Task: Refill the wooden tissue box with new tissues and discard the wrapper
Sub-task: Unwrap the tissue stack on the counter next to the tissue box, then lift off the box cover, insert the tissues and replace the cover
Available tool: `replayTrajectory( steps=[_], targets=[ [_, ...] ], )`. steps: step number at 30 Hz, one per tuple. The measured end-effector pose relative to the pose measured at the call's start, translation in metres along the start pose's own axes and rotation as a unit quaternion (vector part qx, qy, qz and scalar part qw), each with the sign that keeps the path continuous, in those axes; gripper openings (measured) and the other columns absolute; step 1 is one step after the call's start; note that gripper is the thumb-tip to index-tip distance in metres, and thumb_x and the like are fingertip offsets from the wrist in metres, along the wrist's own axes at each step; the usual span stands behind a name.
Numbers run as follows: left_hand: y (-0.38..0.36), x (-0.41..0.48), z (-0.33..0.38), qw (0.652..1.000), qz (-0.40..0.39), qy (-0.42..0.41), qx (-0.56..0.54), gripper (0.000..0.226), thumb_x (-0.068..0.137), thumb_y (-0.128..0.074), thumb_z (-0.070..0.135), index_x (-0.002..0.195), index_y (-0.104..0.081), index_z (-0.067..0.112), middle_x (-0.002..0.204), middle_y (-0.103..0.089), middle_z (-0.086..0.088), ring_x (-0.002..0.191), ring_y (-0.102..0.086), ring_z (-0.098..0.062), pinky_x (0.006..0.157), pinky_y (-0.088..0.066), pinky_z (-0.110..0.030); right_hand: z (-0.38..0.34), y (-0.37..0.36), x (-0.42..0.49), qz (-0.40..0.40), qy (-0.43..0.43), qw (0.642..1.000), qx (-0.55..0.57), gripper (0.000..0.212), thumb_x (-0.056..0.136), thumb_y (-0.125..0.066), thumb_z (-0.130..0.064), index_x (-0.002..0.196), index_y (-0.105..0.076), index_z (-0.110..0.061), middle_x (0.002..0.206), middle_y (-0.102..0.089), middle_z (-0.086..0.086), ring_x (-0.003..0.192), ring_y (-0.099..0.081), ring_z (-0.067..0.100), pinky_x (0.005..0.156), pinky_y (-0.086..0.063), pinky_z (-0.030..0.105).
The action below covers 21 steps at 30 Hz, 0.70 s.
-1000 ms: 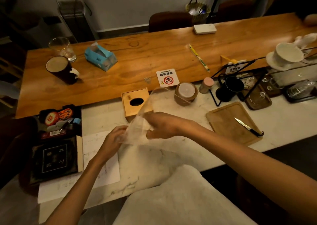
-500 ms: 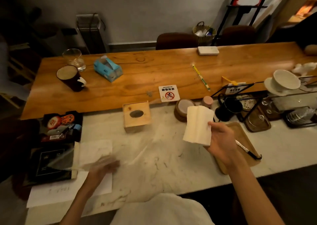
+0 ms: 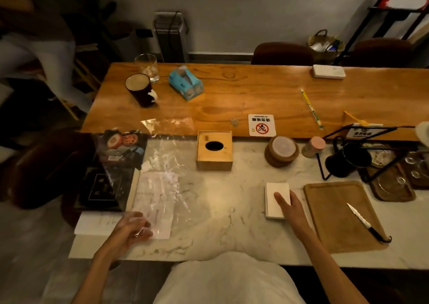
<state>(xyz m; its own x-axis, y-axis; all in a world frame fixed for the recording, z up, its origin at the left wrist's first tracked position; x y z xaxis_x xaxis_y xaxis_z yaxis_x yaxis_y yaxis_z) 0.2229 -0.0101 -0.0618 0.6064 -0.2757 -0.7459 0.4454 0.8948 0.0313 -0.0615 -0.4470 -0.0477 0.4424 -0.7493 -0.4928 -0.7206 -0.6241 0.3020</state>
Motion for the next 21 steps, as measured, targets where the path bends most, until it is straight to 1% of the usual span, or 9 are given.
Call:
replayTrajectory(
  steps=[4,7,9,12,14,16,17,19,21],
  targets=[
    [0.006,0.003,-0.001,1.000,-0.002,0.018,0.016,0.026,0.092,-0.056,-0.002,0.118,-0.051,-0.003,0.093,-0.065,-0.029,0.062,-0.072,-0.033,0.057,-0.062,-0.038,0.002,-0.004,0.008,0.036,0.045,0.995,-0.085,0.053,0.092,-0.058,-0.048,0.135,-0.050,-0.017,0.126,-0.059,0.007,0.111,-0.056,0.024,0.097,-0.045,0.039],
    [0.008,0.003,-0.004,0.998,0.002,0.035,0.059,0.030,0.093,-0.060,0.007,0.118,-0.050,-0.006,0.103,-0.061,-0.037,0.070,-0.070,-0.037,0.063,-0.062,-0.045,0.007,-0.003,0.014,0.067,0.054,0.979,-0.186,0.061,0.091,-0.054,-0.053,0.137,-0.048,-0.014,0.128,-0.056,0.016,0.121,-0.048,0.035,0.106,-0.038,0.048],
    [0.012,-0.003,-0.001,0.981,0.031,0.048,0.187,0.043,0.094,-0.060,0.026,0.126,-0.045,0.000,0.110,-0.060,-0.030,0.085,-0.068,-0.042,0.075,-0.060,-0.053,0.012,0.002,0.017,0.097,0.046,0.962,-0.250,0.067,0.090,-0.051,-0.055,0.141,-0.043,-0.011,0.132,-0.053,0.021,0.124,-0.043,0.039,0.106,-0.034,0.048],
    [0.022,-0.027,0.033,0.854,0.190,0.016,0.484,0.060,0.096,-0.047,0.049,0.136,-0.039,0.004,0.126,-0.056,-0.026,0.109,-0.058,-0.043,0.089,-0.049,-0.050,0.007,0.008,0.012,0.128,0.057,0.946,-0.292,0.074,0.093,-0.050,-0.053,0.149,-0.030,-0.009,0.142,-0.044,0.024,0.132,-0.037,0.042,0.109,-0.032,0.051],
    [-0.019,-0.051,0.078,0.797,0.261,-0.146,0.525,0.046,0.097,-0.047,0.038,0.130,-0.046,0.005,0.124,-0.056,-0.024,0.109,-0.055,-0.039,0.087,-0.048,-0.048,-0.007,0.010,0.001,0.157,0.103,0.923,-0.335,0.073,0.095,-0.041,-0.051,0.152,-0.022,-0.010,0.153,-0.033,0.021,0.141,-0.027,0.039,0.113,-0.026,0.052],
    [-0.080,-0.057,0.094,0.775,0.201,-0.270,0.534,0.048,0.099,-0.045,0.038,0.141,-0.040,0.017,0.139,-0.047,-0.017,0.125,-0.046,-0.033,0.100,-0.042,-0.048,-0.025,0.001,-0.012,0.169,0.176,0.874,-0.419,0.071,0.095,-0.034,-0.050,0.154,-0.018,-0.012,0.159,-0.023,0.015,0.147,-0.016,0.037,0.118,-0.016,0.052],
    [-0.104,-0.048,0.089,0.762,0.150,-0.294,0.557,0.053,0.099,-0.040,0.044,0.149,-0.030,0.026,0.152,-0.034,-0.012,0.139,-0.033,-0.032,0.111,-0.030,-0.050,-0.029,-0.009,-0.017,0.160,0.206,0.850,-0.458,0.071,0.096,-0.033,-0.049,0.154,-0.017,-0.013,0.162,-0.019,0.013,0.149,-0.011,0.036,0.120,-0.009,0.051],
    [-0.133,-0.018,0.064,0.741,0.075,-0.284,0.603,0.062,0.098,-0.025,0.057,0.153,-0.002,0.041,0.164,0.006,0.001,0.151,0.006,-0.027,0.117,0.002,-0.058,-0.027,-0.031,-0.022,0.115,0.236,0.825,-0.500,0.069,0.098,-0.028,-0.050,0.156,-0.011,-0.017,0.164,-0.008,0.009,0.151,0.000,0.032,0.121,0.001,0.050],
    [-0.138,0.009,0.044,0.753,0.055,-0.244,0.609,0.063,0.096,-0.022,0.061,0.151,0.007,0.046,0.162,0.020,0.006,0.148,0.022,-0.026,0.111,0.014,-0.065,-0.011,-0.044,-0.017,0.076,0.226,0.817,-0.525,0.067,0.098,-0.019,-0.053,0.156,-0.004,-0.024,0.165,0.001,0.005,0.151,0.009,0.028,0.121,0.001,0.051]
  ],
)
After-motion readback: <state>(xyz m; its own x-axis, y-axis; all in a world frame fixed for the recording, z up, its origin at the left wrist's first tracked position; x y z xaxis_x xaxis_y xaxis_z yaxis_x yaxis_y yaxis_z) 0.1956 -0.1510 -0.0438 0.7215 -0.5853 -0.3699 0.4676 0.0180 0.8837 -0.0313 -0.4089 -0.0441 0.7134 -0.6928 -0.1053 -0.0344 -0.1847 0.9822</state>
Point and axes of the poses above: each hand's wrist, its own x-axis towards the middle knuckle, its own y-axis out of the back of the hand, z = x × y, the point moved 10 cm from there along x, towards the middle knuckle
